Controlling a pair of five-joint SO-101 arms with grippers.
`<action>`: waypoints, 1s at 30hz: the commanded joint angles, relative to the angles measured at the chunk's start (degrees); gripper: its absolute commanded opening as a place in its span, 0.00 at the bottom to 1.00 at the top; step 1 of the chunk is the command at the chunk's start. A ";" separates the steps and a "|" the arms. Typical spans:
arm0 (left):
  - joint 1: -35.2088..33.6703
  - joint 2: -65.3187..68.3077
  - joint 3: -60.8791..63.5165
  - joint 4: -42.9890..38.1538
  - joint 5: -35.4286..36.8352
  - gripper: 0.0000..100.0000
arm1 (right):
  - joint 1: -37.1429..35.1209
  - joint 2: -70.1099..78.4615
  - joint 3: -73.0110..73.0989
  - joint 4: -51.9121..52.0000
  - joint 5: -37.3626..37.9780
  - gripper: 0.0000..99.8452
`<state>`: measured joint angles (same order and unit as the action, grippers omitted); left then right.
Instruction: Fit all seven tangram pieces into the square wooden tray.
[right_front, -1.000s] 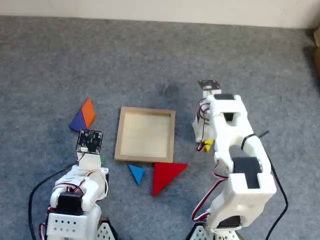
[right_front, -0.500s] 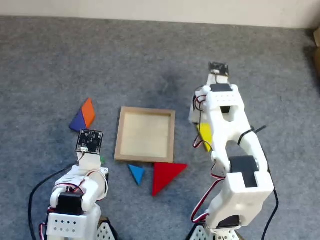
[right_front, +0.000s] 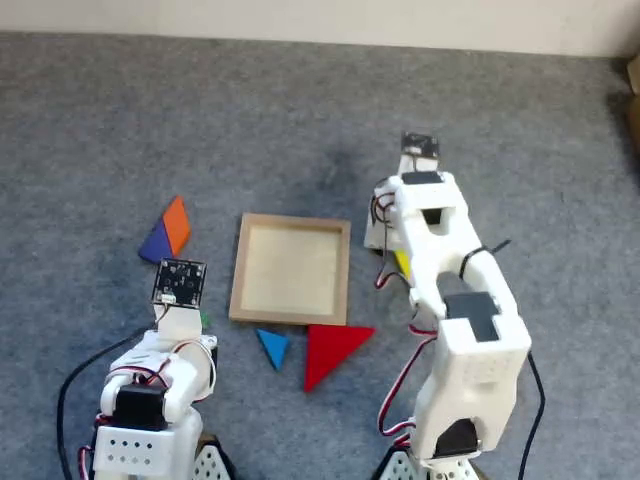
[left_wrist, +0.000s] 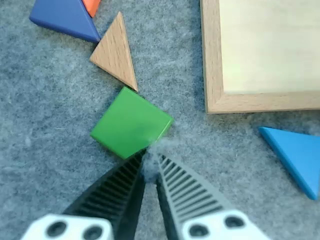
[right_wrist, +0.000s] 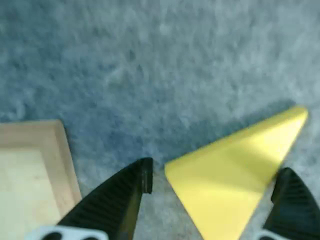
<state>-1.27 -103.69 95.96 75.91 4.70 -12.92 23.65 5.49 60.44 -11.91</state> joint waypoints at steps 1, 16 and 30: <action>0.04 -0.48 1.19 0.35 0.26 0.00 | 2.15 1.71 -6.29 0.48 -0.62 0.37; 0.04 -0.48 1.19 0.35 0.26 0.00 | 3.38 4.62 -11.91 9.27 -0.62 0.37; 0.04 -0.48 1.19 0.35 0.26 0.00 | 5.85 4.35 -11.82 10.15 -0.26 0.23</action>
<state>-1.27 -103.69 95.96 75.91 4.70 -9.14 28.84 -3.82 69.32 -11.91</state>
